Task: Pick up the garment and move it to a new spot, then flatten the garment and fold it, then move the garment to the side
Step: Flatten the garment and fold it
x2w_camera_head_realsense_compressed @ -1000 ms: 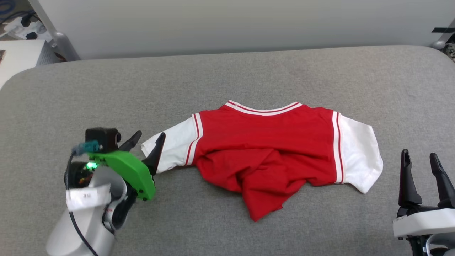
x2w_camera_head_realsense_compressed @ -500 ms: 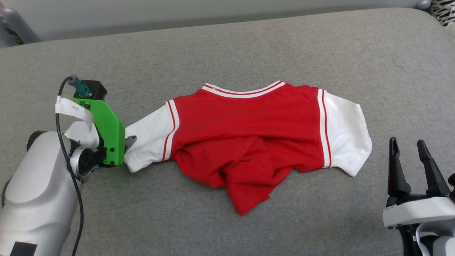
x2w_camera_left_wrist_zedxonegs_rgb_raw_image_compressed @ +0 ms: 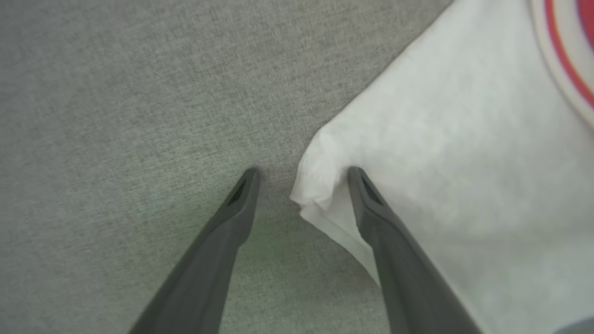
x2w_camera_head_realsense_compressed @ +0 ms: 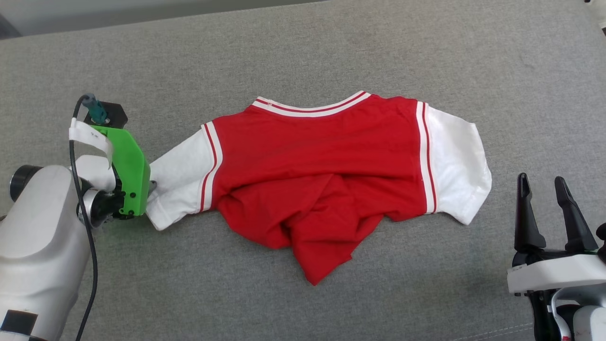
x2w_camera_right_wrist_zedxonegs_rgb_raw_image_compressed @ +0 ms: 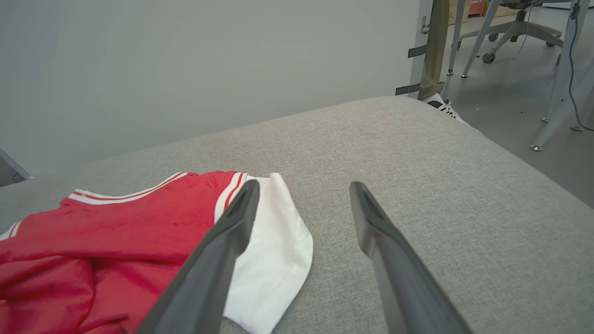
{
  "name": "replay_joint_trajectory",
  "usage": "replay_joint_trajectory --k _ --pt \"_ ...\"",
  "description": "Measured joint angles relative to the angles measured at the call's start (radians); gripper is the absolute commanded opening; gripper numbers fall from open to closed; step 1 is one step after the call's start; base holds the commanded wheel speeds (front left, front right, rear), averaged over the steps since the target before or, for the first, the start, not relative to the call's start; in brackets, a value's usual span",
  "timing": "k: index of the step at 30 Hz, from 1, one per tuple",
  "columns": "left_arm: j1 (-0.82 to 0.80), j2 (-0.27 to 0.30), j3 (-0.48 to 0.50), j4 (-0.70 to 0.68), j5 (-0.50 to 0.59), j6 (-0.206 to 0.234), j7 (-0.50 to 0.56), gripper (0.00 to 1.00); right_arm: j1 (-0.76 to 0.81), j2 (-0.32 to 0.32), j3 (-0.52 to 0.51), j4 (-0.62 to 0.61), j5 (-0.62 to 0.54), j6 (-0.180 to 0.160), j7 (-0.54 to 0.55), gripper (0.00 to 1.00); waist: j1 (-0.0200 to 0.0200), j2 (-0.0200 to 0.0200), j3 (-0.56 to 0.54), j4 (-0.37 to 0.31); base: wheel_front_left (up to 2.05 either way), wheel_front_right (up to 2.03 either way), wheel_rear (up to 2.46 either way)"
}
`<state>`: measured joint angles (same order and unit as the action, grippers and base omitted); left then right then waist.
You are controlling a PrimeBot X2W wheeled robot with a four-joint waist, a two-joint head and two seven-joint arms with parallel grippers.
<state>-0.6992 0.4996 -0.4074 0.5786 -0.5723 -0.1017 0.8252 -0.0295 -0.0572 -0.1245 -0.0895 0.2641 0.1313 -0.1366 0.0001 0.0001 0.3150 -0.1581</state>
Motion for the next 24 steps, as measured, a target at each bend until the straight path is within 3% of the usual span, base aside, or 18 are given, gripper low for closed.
replay_joint_trajectory --k 1,2,10,15,20,24 --pt "-0.005 0.001 -0.002 0.001 -0.01 -0.001 0.013 0.31 -0.003 0.0 -0.001 0.002 0.0 0.0 0.0 1.0 0.0 0.0 0.001 0.001 0.0 0.0 0.0" --pt "-0.007 0.0 -0.002 0.003 -0.022 -0.001 0.023 0.0 -0.006 0.0 -0.002 0.003 0.0 0.0 0.0 1.0 0.0 0.0 0.003 0.002 0.0 0.0 0.0" --pt "0.006 -0.011 0.016 0.019 -0.052 -0.008 -0.039 0.0 -0.017 0.001 -0.005 0.015 -0.002 0.0 0.002 1.0 0.0 0.0 -0.013 0.007 0.0 0.0 0.0" --pt "0.054 0.002 0.087 0.004 -0.098 0.022 -0.137 0.0 -0.016 -0.012 -0.006 0.023 -0.006 0.0 0.044 1.0 0.0 0.0 -0.045 0.015 0.0 0.0 0.0" --pt "0.11 0.032 0.125 -0.098 -0.111 0.043 -0.181 0.0 -0.008 -0.065 0.005 0.026 -0.016 0.0 0.125 1.0 0.0 0.0 -0.075 0.038 0.0 0.0 0.0" --pt "0.189 0.043 0.139 -0.24 -0.132 0.092 -0.152 0.0 -0.008 -0.13 0.021 0.024 -0.024 0.0 0.215 1.0 0.0 0.0 -0.095 0.068 0.0 0.0 0.0"
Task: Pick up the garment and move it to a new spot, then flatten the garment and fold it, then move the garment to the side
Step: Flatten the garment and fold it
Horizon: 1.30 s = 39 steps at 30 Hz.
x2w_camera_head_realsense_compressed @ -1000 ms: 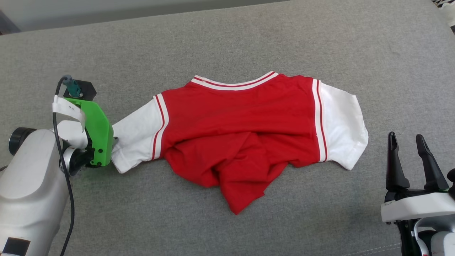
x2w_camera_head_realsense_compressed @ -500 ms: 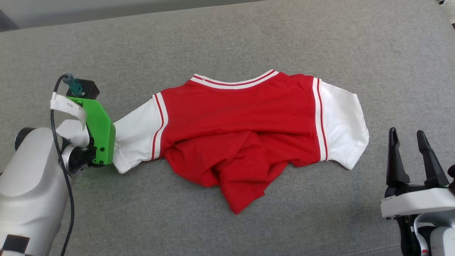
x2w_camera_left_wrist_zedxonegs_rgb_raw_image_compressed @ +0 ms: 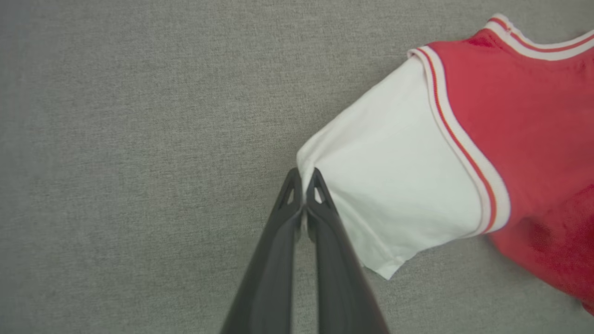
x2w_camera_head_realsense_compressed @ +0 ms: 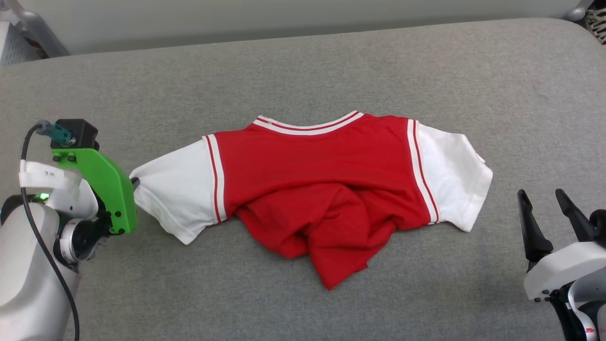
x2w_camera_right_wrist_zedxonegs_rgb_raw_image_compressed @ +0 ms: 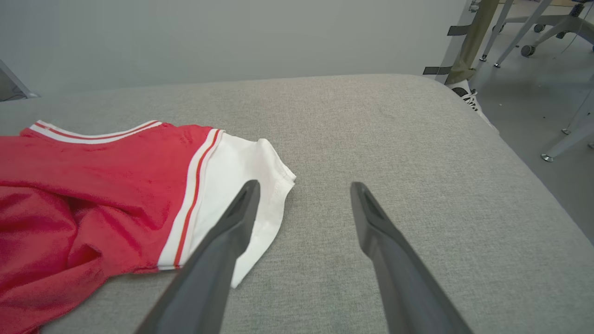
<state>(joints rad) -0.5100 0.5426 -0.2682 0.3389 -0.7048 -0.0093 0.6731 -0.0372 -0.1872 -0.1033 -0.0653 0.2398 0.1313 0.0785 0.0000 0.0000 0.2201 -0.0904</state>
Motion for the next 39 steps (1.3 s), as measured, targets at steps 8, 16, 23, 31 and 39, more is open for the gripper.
replay_joint_trajectory --k 8,16,23,31,39 --pt "0.193 0.007 0.035 -0.385 -0.009 0.144 0.011 0.0 -0.045 -0.119 0.026 -0.011 -0.007 0.0 0.309 1.0 0.0 0.0 -0.014 0.063 0.0 0.0 0.0" --pt "0.275 -0.01 0.03 -0.624 -0.009 0.213 0.032 0.0 -0.204 -0.258 0.089 0.023 0.065 0.0 0.65 1.0 0.0 0.0 0.021 0.115 0.0 0.0 0.0" --pt "0.269 -0.022 -0.01 -0.666 -0.003 0.211 0.04 0.0 -0.36 -0.302 0.145 0.108 0.129 0.0 0.783 1.0 0.0 0.0 0.077 0.157 0.0 0.0 0.0" --pt "0.229 -0.035 -0.026 -0.661 0.012 0.175 0.012 0.0 -0.445 -0.329 0.206 0.248 0.137 0.0 0.811 1.0 0.0 0.0 0.128 0.201 0.0 0.0 0.0" --pt "0.209 -0.053 -0.05 -0.638 0.012 0.159 -0.005 0.0 -0.46 -0.352 0.265 0.326 0.159 0.0 0.801 1.0 0.0 0.0 0.149 0.226 0.0 0.0 0.0"
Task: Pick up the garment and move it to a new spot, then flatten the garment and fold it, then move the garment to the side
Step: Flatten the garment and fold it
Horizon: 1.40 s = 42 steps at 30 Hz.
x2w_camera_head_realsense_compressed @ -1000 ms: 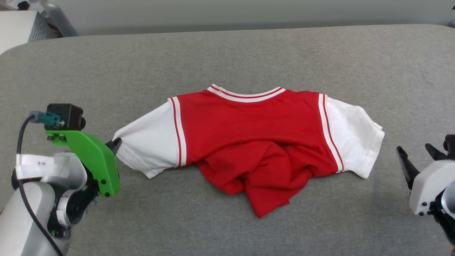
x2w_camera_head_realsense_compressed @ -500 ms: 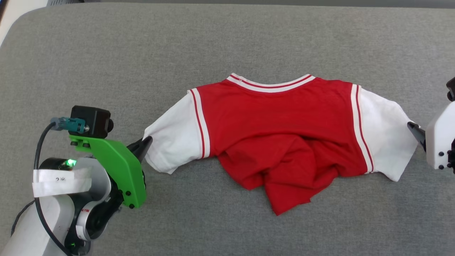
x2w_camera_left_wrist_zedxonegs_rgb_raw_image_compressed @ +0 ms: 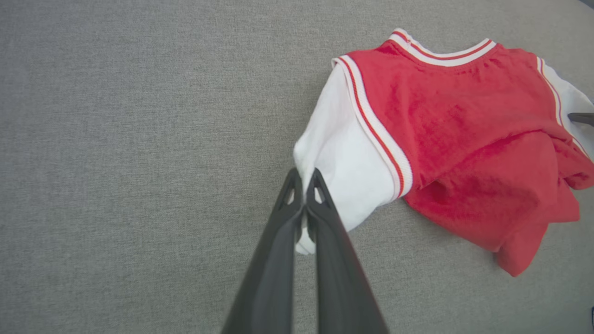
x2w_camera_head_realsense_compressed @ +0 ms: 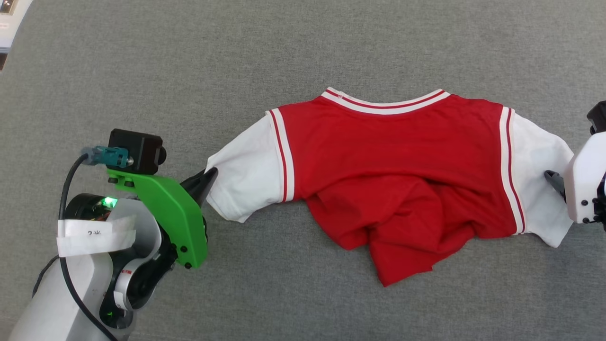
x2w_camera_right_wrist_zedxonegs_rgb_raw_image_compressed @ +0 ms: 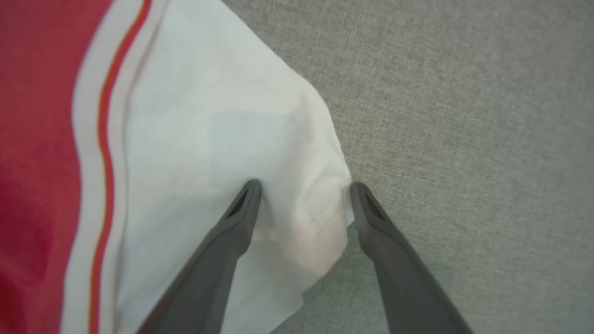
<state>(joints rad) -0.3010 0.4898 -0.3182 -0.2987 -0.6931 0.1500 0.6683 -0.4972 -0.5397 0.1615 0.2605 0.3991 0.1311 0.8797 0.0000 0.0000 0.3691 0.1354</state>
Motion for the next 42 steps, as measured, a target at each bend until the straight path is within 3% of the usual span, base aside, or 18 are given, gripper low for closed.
replay_joint_trajectory --k 2,3,4,5,15,23,29,42 --pt "-0.001 -0.003 -0.003 0.007 0.0 -0.002 0.0 0.0 0.0 -0.012 0.013 0.013 0.008 -0.001 -0.002 1.0 0.0 0.0 -0.001 0.003 0.0 0.0 0.0" --pt "-0.001 -0.004 -0.004 0.011 0.0 -0.005 -0.002 0.0 0.002 -0.015 0.016 0.022 0.014 -0.001 -0.006 0.59 0.0 0.0 -0.003 0.004 0.0 0.0 0.0" --pt "-0.001 -0.005 -0.004 0.016 0.0 -0.005 -0.005 0.0 0.003 -0.017 0.02 0.031 0.021 -0.001 -0.015 0.38 0.0 0.0 -0.005 0.005 0.0 0.0 0.0" --pt "-0.001 -0.005 -0.003 0.02 0.0 -0.005 -0.012 0.0 0.003 -0.017 0.023 0.036 0.025 -0.001 -0.026 0.0 0.0 0.0 -0.007 0.005 0.0 0.0 0.0" --pt "-0.002 -0.006 0.023 0.081 0.015 -0.007 -0.089 0.0 0.005 -0.024 0.063 0.097 0.053 0.0 -0.231 0.0 0.0 0.0 -0.071 -0.011 0.0 0.0 0.0" --pt "-0.002 -0.003 0.054 0.103 0.028 -0.03 -0.182 0.0 0.004 -0.075 0.052 0.083 0.084 0.0 -0.367 0.0 0.0 0.0 -0.159 -0.039 0.0 0.0 0.0" --pt "-0.01 0.005 0.096 0.098 0.049 -0.031 -0.276 0.0 0.005 -0.123 0.016 0.009 0.115 0.001 -0.463 0.0 -0.0001 0.0 -0.256 -0.067 0.0 0.0 0.0" --pt "-0.078 0.026 0.18 0.05 0.092 -0.03 -0.422 0.0 -0.021 -0.112 -0.107 -0.164 0.115 0.002 -0.551 0.0 -0.0001 0.0 -0.357 -0.121 0.0 0.0 0.0"
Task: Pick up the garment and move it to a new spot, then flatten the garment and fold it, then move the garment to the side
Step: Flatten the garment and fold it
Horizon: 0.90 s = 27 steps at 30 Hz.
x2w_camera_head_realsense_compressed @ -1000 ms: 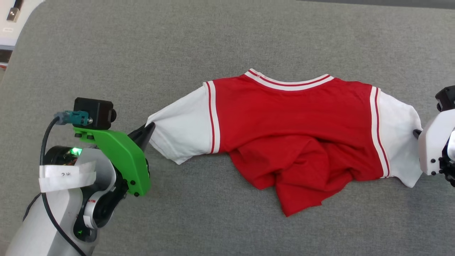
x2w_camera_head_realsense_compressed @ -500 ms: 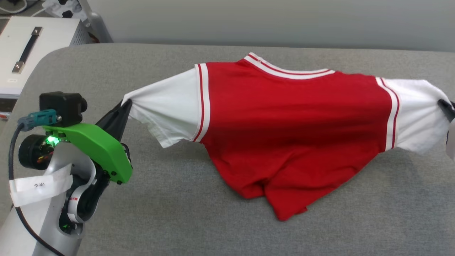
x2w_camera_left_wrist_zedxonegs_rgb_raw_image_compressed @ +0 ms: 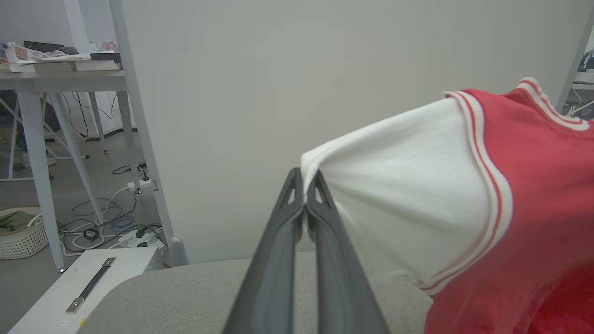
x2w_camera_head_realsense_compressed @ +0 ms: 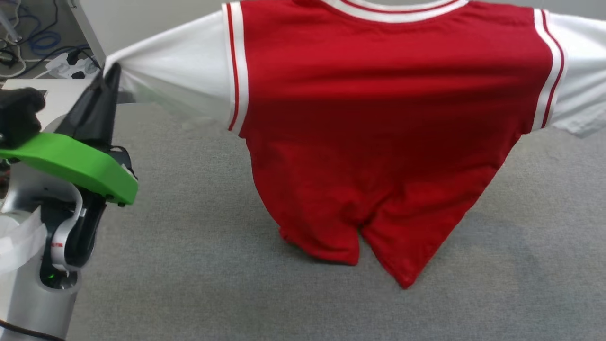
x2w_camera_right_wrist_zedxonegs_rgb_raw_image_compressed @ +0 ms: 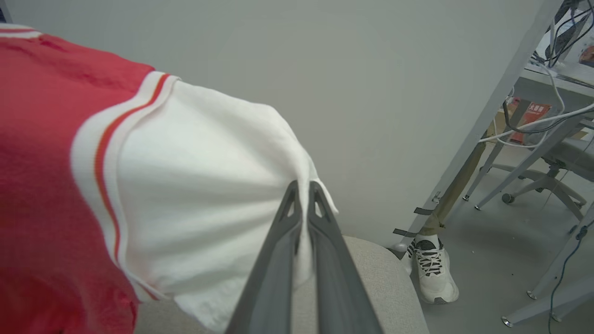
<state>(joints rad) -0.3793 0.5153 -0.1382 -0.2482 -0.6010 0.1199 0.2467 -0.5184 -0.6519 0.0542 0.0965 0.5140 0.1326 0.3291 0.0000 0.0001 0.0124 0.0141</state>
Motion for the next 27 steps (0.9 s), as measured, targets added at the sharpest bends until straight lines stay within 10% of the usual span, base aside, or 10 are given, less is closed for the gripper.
replay_joint_trajectory --k 14,27 --pt "-0.165 0.082 0.047 -0.038 0.006 -0.045 -0.015 0.0 -0.129 0.018 -0.089 -0.115 -0.022 0.0 0.022 0.0 0.0 0.0 0.059 -0.013 0.0 0.0 0.0" --pt "-0.545 0.185 0.049 0.107 -0.005 -0.17 0.023 0.0 -0.547 -0.002 -0.002 0.043 -0.064 0.0 -0.09 0.0 0.0 0.0 0.278 -0.023 0.0 0.0 0.0"
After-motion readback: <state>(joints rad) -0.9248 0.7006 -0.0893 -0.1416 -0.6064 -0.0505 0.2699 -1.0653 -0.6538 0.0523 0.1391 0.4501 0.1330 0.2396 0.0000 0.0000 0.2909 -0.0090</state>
